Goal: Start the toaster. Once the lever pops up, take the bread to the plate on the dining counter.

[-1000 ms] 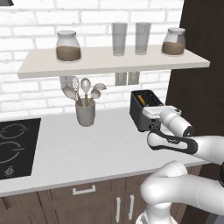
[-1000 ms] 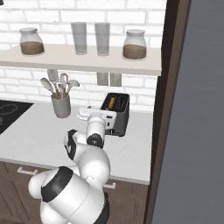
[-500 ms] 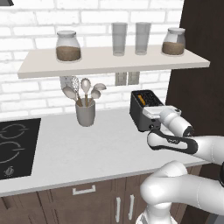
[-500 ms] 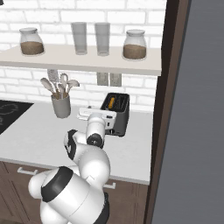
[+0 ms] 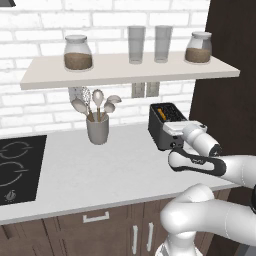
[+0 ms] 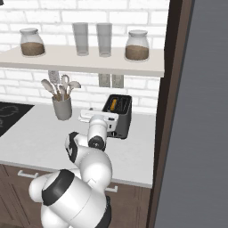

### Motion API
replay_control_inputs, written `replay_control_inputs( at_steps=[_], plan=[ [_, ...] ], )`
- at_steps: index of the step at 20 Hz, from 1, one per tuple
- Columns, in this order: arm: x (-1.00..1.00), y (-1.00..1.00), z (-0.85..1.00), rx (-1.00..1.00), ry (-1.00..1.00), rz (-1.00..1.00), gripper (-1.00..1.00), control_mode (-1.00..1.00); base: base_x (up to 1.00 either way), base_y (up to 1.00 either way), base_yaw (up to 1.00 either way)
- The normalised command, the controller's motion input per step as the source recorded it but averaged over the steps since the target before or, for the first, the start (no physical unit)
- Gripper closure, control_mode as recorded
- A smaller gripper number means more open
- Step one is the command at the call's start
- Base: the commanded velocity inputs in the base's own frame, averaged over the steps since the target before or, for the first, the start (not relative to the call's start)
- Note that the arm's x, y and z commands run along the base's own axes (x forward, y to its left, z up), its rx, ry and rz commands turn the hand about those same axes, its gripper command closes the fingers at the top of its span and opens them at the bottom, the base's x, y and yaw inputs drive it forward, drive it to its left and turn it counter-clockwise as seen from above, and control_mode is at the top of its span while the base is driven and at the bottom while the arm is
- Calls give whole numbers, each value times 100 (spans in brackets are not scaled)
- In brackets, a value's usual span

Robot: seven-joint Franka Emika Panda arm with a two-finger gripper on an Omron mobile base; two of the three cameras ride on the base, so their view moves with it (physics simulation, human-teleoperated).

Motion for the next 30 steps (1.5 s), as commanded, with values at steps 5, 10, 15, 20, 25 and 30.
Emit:
replay_control_inputs(
  at_steps=[5,10,15,20,25,30],
  plan=[
    [0,0,0,0,0,0,-100,-100,0,0,0],
    [0,0,0,0,0,0,-100,-100,0,0,0],
    [0,0,0,0,0,0,-100,-100,0,0,0],
    [0,0,0,0,0,0,-100,-100,0,0,0],
    [0,0,0,0,0,0,-100,-100,0,0,0],
    [0,0,0,0,0,0,-100,-100,0,0,0]
  ],
)
